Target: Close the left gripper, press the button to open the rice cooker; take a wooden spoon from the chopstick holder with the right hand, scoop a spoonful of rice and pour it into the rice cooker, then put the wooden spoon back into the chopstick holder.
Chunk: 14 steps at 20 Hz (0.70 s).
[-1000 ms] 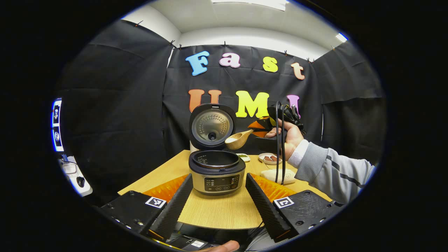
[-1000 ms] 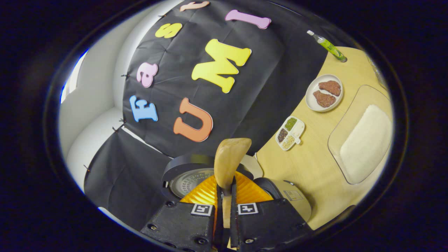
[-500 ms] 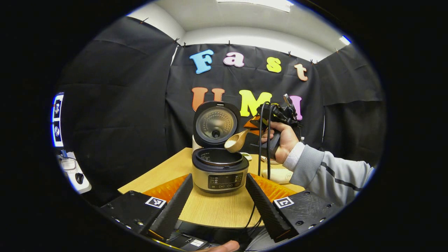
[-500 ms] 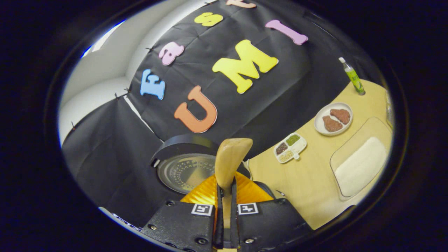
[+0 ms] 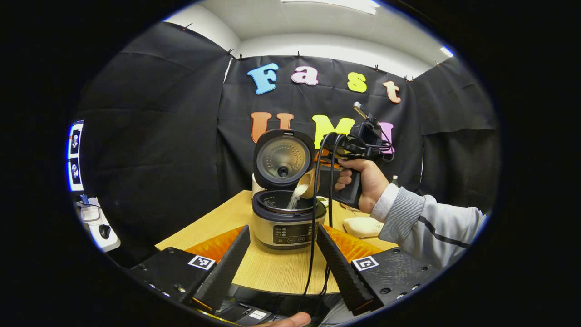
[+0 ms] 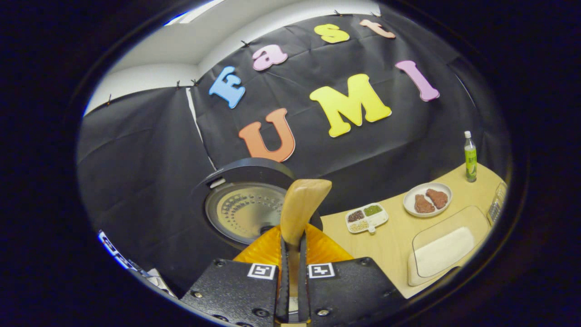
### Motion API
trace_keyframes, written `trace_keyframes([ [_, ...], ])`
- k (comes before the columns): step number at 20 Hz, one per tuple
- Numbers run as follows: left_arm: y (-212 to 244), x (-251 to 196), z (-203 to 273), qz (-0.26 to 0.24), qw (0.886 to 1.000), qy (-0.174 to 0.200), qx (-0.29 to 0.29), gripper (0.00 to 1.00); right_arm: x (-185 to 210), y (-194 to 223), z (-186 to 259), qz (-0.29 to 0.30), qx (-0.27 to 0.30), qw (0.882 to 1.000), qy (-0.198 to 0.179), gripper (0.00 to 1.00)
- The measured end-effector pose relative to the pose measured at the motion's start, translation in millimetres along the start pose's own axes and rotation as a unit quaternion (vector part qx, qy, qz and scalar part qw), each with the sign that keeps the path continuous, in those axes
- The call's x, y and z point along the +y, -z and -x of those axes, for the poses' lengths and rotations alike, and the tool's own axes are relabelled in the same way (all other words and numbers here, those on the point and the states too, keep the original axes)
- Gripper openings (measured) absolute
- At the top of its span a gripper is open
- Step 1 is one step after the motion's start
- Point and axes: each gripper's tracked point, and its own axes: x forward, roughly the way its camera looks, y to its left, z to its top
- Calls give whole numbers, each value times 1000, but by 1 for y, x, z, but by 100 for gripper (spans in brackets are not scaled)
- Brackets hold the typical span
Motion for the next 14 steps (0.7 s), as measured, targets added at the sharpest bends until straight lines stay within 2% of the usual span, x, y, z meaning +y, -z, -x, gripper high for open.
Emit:
trace_keyframes([
  [3,0,1,0,6,1000,-2,-2,94,16,-6,5,55,-13,998,-10,13],
  [5,1,1,0,6,1000,2,0,94,27,-14,10,115,-36,993,-18,13],
  [8,4,-1,1,2,1000,2,6,94,36,-16,16,208,-66,976,-10,13],
  [12,3,-4,2,0,1000,4,5,94,51,-1,16,277,-59,959,-18,13],
  [14,2,-4,2,0,1000,4,4,94,60,4,19,327,-58,943,-24,12],
])
